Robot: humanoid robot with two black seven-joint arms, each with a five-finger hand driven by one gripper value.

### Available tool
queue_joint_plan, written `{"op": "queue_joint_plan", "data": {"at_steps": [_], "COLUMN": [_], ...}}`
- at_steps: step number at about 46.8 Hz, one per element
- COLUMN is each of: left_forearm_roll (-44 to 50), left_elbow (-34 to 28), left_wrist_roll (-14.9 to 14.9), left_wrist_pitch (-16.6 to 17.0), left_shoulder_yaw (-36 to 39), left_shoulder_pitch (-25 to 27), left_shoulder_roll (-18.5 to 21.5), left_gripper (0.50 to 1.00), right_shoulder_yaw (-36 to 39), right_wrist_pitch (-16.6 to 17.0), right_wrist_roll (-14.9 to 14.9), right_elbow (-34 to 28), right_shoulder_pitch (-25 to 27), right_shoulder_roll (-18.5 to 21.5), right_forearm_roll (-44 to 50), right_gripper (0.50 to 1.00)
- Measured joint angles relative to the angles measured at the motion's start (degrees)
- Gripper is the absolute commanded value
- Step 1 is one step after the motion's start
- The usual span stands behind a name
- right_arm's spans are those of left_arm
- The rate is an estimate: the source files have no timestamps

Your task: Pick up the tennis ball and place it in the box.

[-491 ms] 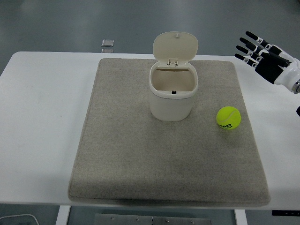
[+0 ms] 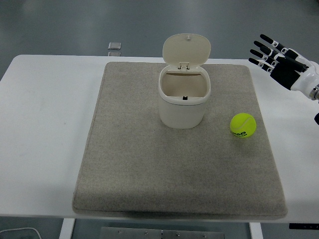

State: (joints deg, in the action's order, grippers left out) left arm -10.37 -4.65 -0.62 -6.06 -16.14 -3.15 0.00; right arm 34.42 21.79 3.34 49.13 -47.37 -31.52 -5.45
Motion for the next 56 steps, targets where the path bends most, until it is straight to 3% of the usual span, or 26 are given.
{"op": "queue_joint_plan", "data": {"at_steps": [56], "left_forearm_roll": [0.00], "left_elbow": [-0.10], "left_wrist_roll": [-0.05], "left_wrist_pitch": [-0.01], "left_shoulder_yaw": [-0.03], "left_shoulder_pitch": [0.07], "left_shoulder_roll": [0.00], "left_gripper": [0.992], "right_shoulder_yaw": [0.06], "right_wrist_pitch": [0.27], "right_wrist_roll": [0.54], "right_elbow": [-1.85], "right_shoulder_pitch": [-0.44], "right_shoulder_roll": [-0.12], "right_forearm_roll": [3.71], "right_gripper": [0.911]}}
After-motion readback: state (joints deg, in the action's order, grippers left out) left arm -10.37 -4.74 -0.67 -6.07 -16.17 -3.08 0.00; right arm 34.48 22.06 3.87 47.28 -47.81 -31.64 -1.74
